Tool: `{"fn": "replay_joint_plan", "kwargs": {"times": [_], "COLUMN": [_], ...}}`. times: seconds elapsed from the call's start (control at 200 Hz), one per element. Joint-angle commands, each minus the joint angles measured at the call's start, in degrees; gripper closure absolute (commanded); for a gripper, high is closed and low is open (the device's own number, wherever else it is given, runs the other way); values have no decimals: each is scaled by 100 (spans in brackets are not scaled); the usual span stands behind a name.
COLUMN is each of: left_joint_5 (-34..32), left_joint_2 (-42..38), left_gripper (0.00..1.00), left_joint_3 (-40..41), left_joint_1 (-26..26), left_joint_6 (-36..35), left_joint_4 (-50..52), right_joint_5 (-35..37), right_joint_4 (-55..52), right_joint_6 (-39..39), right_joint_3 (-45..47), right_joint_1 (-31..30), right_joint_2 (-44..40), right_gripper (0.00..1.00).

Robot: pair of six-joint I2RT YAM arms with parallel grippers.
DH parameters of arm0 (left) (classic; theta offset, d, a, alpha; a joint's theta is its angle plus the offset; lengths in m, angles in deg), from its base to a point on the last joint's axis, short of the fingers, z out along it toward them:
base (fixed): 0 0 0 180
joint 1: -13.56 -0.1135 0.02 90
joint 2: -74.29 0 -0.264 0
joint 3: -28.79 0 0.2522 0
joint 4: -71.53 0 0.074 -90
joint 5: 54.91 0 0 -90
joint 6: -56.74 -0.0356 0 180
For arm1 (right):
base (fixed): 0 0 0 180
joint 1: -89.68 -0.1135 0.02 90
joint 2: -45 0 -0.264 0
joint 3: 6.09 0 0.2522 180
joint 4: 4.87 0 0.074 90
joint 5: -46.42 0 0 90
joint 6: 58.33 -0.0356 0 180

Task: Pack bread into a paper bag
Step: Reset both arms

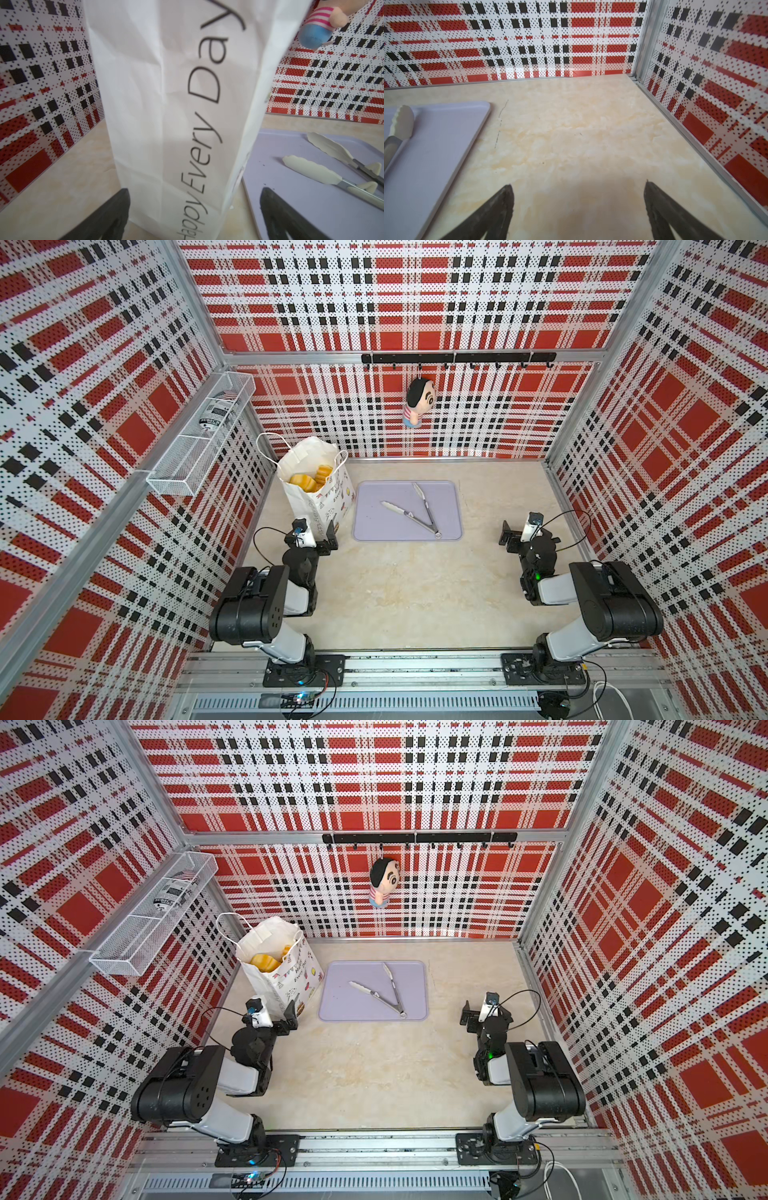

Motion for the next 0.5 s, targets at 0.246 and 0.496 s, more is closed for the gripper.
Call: {"fn": "replay_joint_plan", "kwargs": {"times": [0.246, 0.496], "left_joint_5": [-55, -158], "left_joint_2": [43, 42], "left_gripper": [2, 2], "left_joint_3": [-98, -123], "left_joint_1": [-19, 33], "left_joint_6": [5, -31], "left_joint_4": [-565, -496], "right_joint_5": [-78, -100], "right_joint_4": [246, 244], "right_joint_6": [99, 104], "right_joint_3": [-118, -130], "right_joint_1": [-24, -32], "right_joint_2": [40, 41], "right_gripper": [0, 0]}}
